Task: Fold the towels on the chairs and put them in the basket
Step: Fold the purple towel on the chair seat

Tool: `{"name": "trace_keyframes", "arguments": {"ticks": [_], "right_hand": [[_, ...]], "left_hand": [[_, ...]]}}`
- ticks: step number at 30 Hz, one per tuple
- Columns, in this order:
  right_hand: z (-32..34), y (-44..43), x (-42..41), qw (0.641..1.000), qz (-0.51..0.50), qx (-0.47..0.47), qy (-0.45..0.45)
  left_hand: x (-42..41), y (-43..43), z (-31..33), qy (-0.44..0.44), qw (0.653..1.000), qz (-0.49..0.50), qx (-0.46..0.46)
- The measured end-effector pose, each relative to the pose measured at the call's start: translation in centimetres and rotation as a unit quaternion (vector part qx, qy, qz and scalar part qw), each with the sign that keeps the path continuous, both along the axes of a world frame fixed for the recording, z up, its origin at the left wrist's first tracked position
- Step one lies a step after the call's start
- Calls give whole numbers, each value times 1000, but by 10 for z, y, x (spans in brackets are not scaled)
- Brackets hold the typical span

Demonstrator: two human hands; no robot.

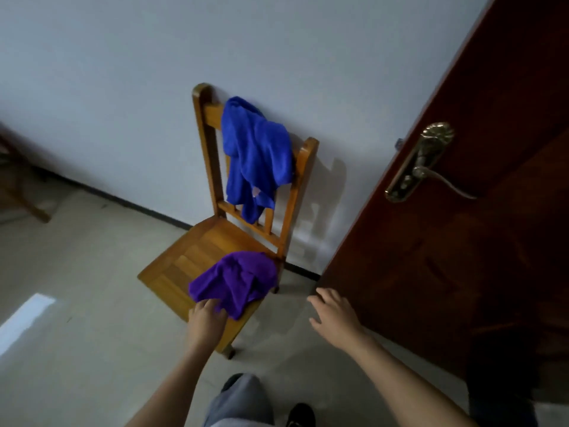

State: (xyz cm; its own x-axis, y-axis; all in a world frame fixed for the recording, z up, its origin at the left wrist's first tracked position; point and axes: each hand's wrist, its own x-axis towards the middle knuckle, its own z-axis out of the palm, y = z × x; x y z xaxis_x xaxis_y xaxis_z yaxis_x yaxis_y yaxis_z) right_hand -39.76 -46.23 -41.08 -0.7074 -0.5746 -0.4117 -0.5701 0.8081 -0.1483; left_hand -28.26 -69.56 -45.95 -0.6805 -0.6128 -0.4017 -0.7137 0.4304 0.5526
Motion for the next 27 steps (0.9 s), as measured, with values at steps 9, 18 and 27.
{"name": "trace_keyframes", "arguments": {"ticks": [9, 18, 27], "right_hand": [[-52, -82, -8, 981, 184, 10, -67], [-120, -130, -9, 967, 213, 68, -125], [-200, -162, -41, 962, 242, 70, -106]], "left_hand": [[42, -9, -9, -6, 977, 207, 48], [20, -49, -61, -39, 958, 256, 123], [-22, -51, -155, -55, 837, 443, 317]]}}
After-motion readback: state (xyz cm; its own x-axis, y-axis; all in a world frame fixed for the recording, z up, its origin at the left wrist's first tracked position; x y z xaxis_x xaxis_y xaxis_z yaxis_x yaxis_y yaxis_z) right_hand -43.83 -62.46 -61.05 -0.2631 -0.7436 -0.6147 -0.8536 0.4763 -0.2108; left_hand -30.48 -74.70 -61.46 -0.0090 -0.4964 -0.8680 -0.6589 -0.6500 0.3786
